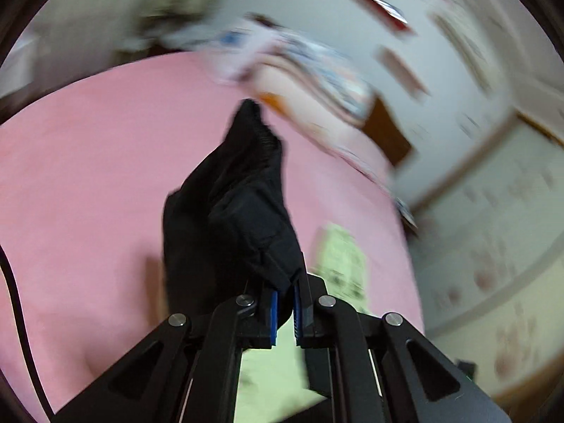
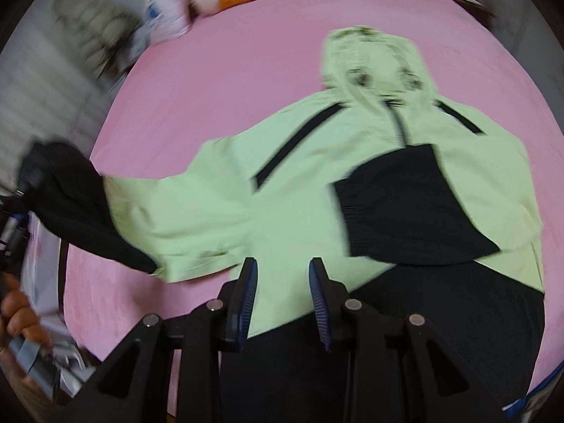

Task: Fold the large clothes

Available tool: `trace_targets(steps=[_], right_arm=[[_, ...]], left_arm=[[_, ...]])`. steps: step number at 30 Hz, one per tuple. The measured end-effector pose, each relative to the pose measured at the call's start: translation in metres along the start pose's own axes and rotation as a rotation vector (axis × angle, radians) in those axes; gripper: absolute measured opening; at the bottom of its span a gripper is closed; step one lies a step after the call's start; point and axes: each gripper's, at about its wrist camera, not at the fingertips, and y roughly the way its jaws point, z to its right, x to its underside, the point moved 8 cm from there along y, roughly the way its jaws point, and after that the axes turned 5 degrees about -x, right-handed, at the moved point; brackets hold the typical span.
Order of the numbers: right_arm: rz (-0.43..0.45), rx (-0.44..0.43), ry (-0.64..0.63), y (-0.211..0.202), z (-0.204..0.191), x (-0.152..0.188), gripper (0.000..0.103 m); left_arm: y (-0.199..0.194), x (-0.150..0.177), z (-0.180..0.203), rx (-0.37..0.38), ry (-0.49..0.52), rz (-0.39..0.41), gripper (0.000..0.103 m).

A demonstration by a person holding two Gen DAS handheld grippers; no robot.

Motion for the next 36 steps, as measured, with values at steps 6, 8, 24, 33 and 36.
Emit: trace_targets(steps=[6, 8, 24, 33, 36], right_arm=[[0.050, 0.054, 0.113, -0.031, 0.094, -0.002, 0.030], [0.057, 0.073, 0.143, -0.036, 0.124, 0.000, 0.030], [-0.017, -0.090, 0.105, 0.021, 0.159, -0.005, 0.039], [-0.094, -0.125, -0.099, 0.122, 0.117, -0.045, 0.041], [-0.115, -0.140, -0.107, 0.149, 0.114, -0.055, 0.041]], left_arm=[[0.077, 0.099, 0.143, 0.091, 0.310, -0.220, 0.034], [0.099, 0.137, 0.164, 0.078, 0.363, -0.284, 0.038], [0.098, 0.187, -0.046, -0.398, 0.077, -0.368, 0.052], [0.120, 0.215, -0.111, -0.418, -0.166, -0.372, 0.052], [0.134, 0.223, -0.108, -0.384, -0.180, -0.380, 0.052]])
